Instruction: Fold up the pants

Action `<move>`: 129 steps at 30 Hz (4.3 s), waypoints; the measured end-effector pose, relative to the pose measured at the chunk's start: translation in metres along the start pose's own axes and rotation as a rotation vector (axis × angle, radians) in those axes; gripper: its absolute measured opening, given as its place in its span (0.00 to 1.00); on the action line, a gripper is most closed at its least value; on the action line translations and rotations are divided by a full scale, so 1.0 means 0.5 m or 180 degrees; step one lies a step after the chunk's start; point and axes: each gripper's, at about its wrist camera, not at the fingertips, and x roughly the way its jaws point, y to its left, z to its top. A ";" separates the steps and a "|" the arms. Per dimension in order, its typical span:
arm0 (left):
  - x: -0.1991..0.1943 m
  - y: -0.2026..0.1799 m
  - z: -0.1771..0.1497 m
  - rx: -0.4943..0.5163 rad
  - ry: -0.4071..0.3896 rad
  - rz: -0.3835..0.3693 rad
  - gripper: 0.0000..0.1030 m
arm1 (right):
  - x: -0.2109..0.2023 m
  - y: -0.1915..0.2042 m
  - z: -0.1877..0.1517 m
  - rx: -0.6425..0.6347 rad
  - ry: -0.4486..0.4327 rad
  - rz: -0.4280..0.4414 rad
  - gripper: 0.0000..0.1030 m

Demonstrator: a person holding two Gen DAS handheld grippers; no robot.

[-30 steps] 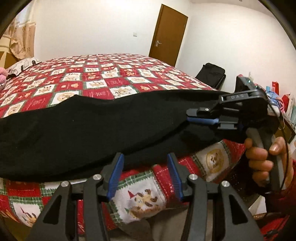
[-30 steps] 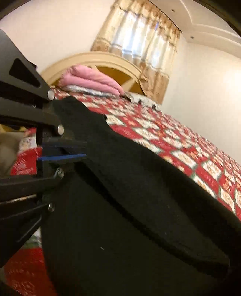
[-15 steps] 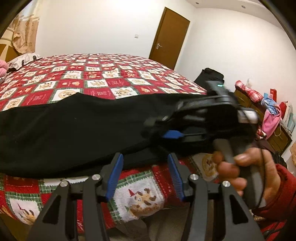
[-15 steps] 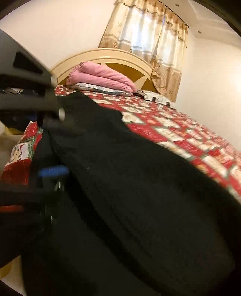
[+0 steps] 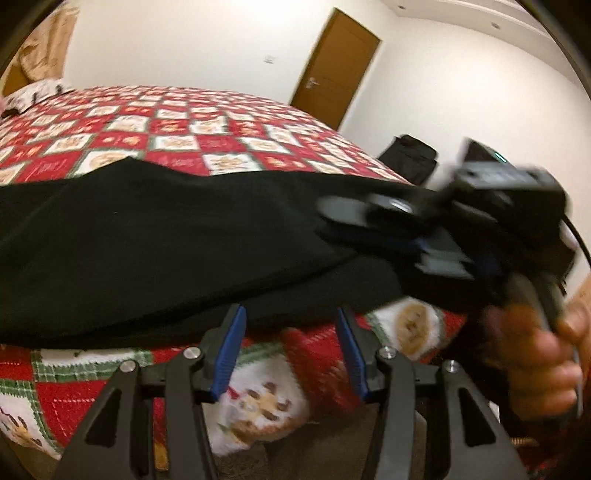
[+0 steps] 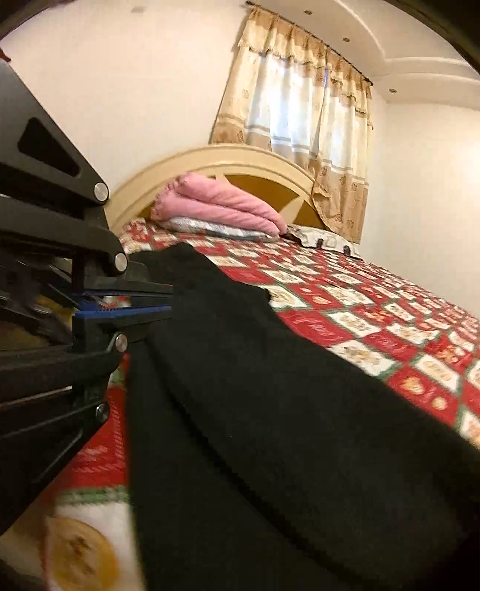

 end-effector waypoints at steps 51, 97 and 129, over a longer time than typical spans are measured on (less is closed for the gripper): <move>-0.026 0.070 0.038 -0.0589 -0.0371 -0.0402 0.56 | -0.002 -0.022 0.011 -0.0237 -0.0130 0.0037 0.03; 0.012 0.115 0.041 -0.0943 -0.0050 0.0147 0.07 | -0.635 -0.134 0.191 0.0004 -0.2462 -0.2193 0.07; -0.015 0.135 0.028 -0.0583 0.0200 0.0634 0.14 | -0.766 -0.172 0.089 0.0430 -0.2577 -0.1756 0.09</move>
